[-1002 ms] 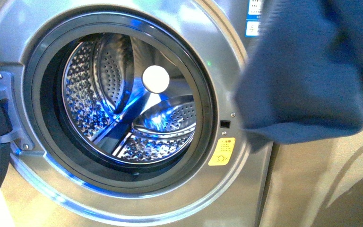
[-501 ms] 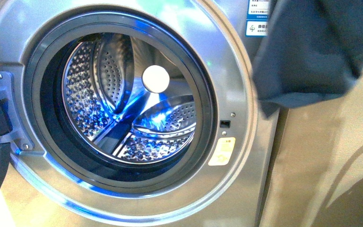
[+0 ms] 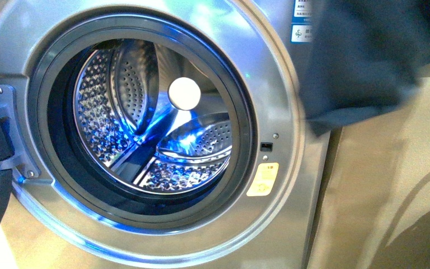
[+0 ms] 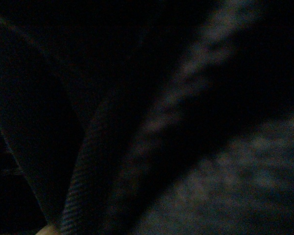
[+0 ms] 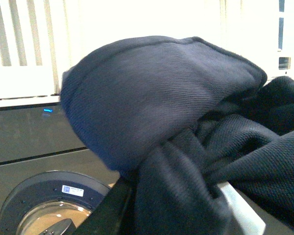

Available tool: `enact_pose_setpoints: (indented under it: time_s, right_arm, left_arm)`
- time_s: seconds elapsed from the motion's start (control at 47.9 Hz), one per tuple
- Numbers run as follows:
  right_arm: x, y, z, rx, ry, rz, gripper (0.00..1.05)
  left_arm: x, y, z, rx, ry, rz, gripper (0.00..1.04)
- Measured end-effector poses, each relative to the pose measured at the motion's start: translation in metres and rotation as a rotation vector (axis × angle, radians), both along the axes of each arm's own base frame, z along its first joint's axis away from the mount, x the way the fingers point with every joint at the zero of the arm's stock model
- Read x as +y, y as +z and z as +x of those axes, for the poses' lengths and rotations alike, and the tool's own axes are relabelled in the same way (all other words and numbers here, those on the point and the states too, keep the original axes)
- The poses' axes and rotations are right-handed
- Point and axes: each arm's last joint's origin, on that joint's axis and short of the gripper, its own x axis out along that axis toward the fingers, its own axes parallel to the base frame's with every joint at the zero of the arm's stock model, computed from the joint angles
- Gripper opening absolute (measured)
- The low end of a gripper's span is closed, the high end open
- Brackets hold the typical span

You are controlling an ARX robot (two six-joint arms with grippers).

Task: Put clothes into washing machine

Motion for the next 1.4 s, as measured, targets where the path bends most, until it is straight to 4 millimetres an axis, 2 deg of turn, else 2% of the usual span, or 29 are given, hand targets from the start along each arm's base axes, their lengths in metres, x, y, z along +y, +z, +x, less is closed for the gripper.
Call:
enact_pose_setpoints:
  time_s: [0.125,0.23,0.397,0.626,0.814,1.086,1.399]
  right_arm:
    - [0.000,0.001,-0.001,-0.002,0.000,0.000,0.56]
    - [0.000,0.001,-0.001,-0.003,0.001,0.000,0.75]
    - [0.000,0.001,-0.002,-0.004,0.001,0.001,0.99]
    - [0.000,0.001,-0.002,-0.005,0.001,0.001,0.97]
    - [0.000,0.001,-0.002,-0.005,0.001,0.001,0.97]
    - [0.000,0.002,-0.002,-0.006,0.000,0.001,0.97]
    - [0.000,0.002,-0.002,-0.007,0.000,0.001,0.97]
  left_arm:
    - [0.016,-0.005,-0.001,0.003,0.028,-0.003,0.33]
    - [0.038,-0.014,-0.004,0.001,0.065,0.006,0.16]
    - [0.061,-0.028,-0.008,0.002,0.092,0.057,0.14]
    - [0.093,-0.065,-0.011,0.028,0.138,0.197,0.14]
    - [0.122,-0.105,-0.004,0.098,0.184,0.327,0.14]
    - [0.168,-0.159,0.015,0.215,0.304,0.418,0.13]
    - [0.193,-0.214,0.042,0.344,0.403,0.420,0.13]
